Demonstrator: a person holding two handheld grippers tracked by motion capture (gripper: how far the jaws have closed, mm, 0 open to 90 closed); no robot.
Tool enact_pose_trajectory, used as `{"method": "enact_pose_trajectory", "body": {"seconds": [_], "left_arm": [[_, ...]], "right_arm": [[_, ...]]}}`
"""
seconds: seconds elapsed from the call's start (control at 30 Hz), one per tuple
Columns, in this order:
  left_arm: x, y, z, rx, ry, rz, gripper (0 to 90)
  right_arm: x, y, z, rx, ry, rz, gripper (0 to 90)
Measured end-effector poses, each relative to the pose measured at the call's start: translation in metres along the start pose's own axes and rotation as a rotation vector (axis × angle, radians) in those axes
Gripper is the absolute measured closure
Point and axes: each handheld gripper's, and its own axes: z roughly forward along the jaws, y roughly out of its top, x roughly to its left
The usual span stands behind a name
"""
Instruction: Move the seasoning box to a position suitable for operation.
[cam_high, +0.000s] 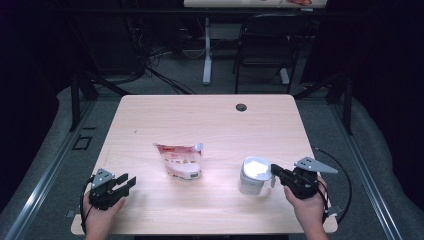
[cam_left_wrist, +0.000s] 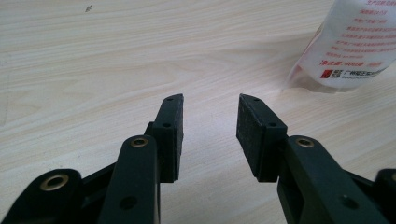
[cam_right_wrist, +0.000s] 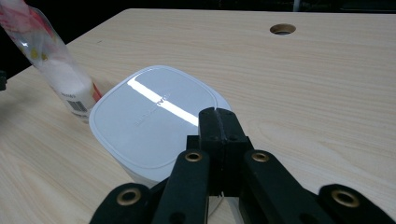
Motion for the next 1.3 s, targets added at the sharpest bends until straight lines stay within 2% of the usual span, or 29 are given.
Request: {"method": "enact_pose_trajectory", "body": {"seconds": [1.3], "left_arm": [[0.0003, -0.0001, 0.0001, -0.002, -0.001, -0.001, 61.4]], "right_arm": [[-0.0027, -0.0025, -0.0009, -0.001, -0.002, 0.012, 90.0]]}}
